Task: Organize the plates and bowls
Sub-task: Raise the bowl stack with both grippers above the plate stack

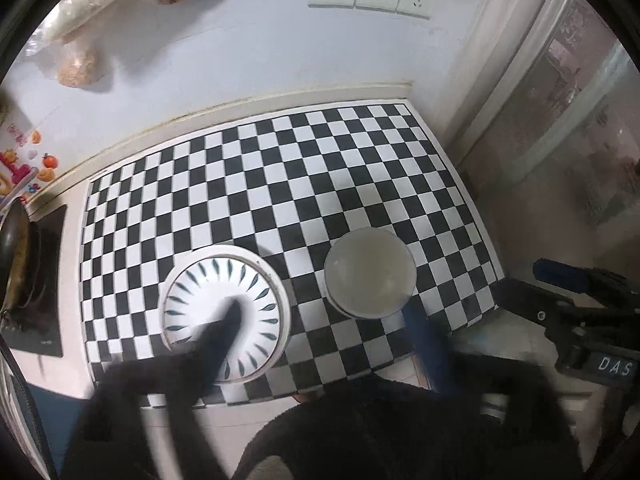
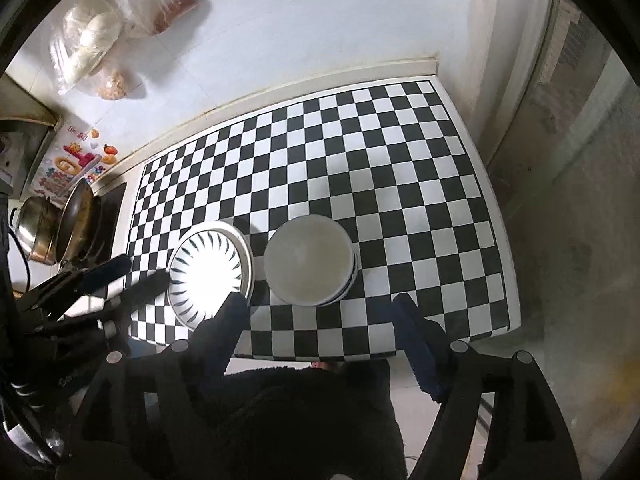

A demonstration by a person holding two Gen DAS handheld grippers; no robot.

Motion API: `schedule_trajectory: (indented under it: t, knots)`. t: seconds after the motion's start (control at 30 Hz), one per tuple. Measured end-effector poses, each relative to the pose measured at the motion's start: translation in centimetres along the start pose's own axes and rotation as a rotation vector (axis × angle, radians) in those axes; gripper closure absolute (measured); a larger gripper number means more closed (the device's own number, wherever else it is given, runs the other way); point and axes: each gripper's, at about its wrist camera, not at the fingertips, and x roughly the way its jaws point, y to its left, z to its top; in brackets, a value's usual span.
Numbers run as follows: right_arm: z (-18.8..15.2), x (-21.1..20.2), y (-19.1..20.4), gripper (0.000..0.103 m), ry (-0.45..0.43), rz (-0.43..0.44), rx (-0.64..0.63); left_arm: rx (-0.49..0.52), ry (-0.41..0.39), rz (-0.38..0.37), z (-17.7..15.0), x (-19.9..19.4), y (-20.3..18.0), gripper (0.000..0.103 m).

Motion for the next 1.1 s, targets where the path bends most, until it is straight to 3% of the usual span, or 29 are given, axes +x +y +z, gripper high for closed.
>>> schedule_trajectory:
  t: [0.07, 0.13, 0.4, 0.63, 1.1]
  knots:
    - [0.3, 1.0, -0.7, 0.014, 0.014, 0.0, 0.022, -0.006, 0.001, -0.007, 0.2, 0.8, 0.1, 0.012]
    - [0.6, 2.0, -1.3, 0.012, 0.017, -0.011, 0.033, -0.015, 0.009, -0.011, 0.7, 2.4, 0.5, 0.012]
    - [1.6, 8.8, -4.2, 0.011, 0.096, -0.057, 0.099, -0.089, 0.155, -0.043, 2.6, 10.2, 2.1, 0.012]
    - [1.6, 15.5, -6.7, 0.011, 0.201, -0.031, 0.169, -0.118, 0.287, -0.068, 3.7, 16.4, 2.5, 0.012]
    - [1.3, 23.3, -7.6, 0.012, 0.327, -0.011, 0.197, -0.092, 0.4, -0.09, 4.7, 22.2, 1.5, 0.012]
